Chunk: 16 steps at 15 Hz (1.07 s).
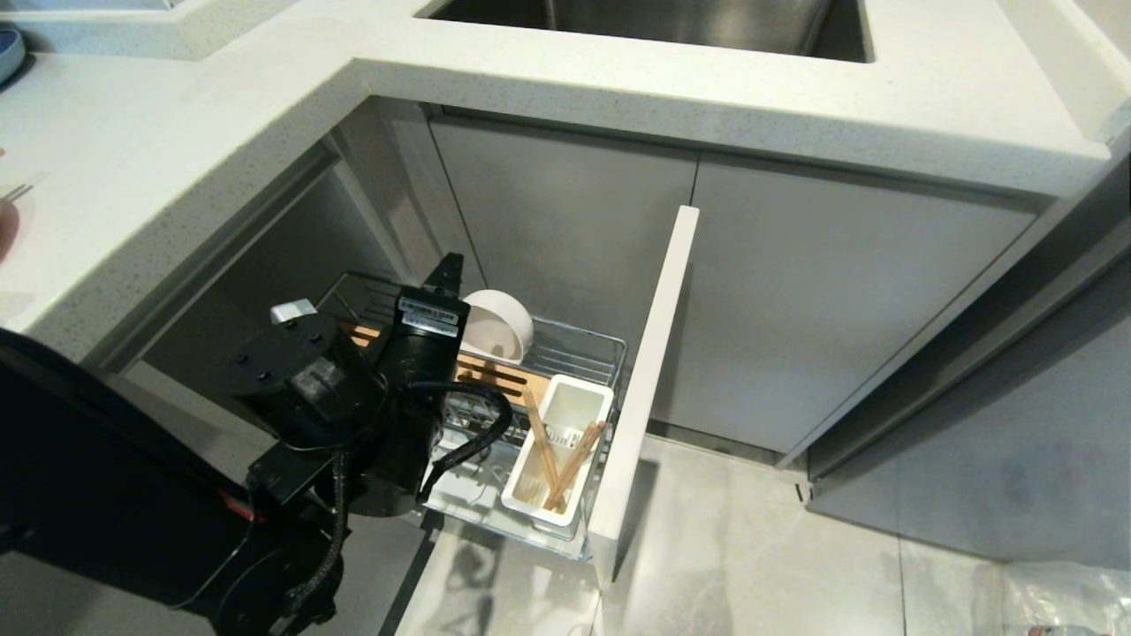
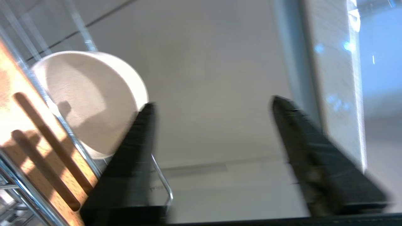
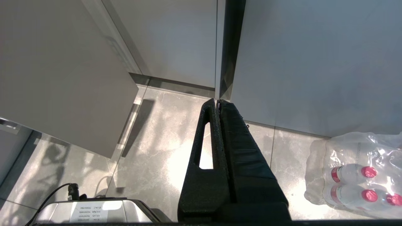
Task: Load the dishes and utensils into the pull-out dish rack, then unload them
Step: Pick up the bowl and place it in the cupboard
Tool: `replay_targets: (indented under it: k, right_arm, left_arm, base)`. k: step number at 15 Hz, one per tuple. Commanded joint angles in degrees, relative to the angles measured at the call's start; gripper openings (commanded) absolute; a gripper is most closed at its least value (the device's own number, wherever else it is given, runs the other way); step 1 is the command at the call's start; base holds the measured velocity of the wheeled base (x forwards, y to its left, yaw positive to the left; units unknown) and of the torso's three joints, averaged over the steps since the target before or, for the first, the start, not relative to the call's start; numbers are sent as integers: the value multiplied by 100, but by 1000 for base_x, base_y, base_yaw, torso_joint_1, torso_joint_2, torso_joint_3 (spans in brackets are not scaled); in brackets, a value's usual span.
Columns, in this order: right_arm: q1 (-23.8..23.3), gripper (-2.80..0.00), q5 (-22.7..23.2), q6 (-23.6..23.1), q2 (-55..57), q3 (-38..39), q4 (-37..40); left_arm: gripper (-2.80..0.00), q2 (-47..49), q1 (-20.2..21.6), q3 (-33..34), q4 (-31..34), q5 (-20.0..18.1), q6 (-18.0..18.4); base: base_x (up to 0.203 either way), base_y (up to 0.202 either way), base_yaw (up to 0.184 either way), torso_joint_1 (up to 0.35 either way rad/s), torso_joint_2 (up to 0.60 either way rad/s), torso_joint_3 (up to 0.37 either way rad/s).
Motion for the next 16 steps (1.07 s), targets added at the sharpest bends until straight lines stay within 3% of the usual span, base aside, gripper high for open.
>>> replay_targets:
  k: [1, 3, 5, 8, 12, 14, 16]
  right_arm:
    - [1, -280, -2, 2, 0, 9, -1]
    - [1, -280, -2, 2, 0, 9, -1]
    - [1, -280, -2, 2, 0, 9, -1]
    - [1, -280, -2, 2, 0, 9, -1]
    - [1, -280, -2, 2, 0, 9, -1]
    - [1, -280, -2, 2, 0, 9, -1]
    - [1, -280, -2, 2, 0, 9, -1]
  left_arm:
    - [-280, -252, -46, 67, -48, -52, 229]
    - [-280, -365, -49, 80, -48, -215, 941]
    - [-280, -562, -180, 159, -48, -348, 1305]
    - [-280, -901, -266, 73, 36, -1225, 1861]
    - [-280, -1520, -236, -138, 1018, -1494, 2636]
    - [-280, -1923, -182, -329, 1446, -1626, 3310]
    - [-280, -2278, -117, -583, 2044, -2250, 3878]
  base:
    - [0, 0, 0, 0, 0, 0]
    - [0, 0, 0, 0, 0, 0]
    - [0, 0, 0, 0, 0, 0]
    - [0, 0, 0, 0, 0, 0]
    - [0, 0, 0, 0, 0, 0]
    - [0, 0, 0, 0, 0, 0]
    - [0, 0, 0, 0, 0, 0]
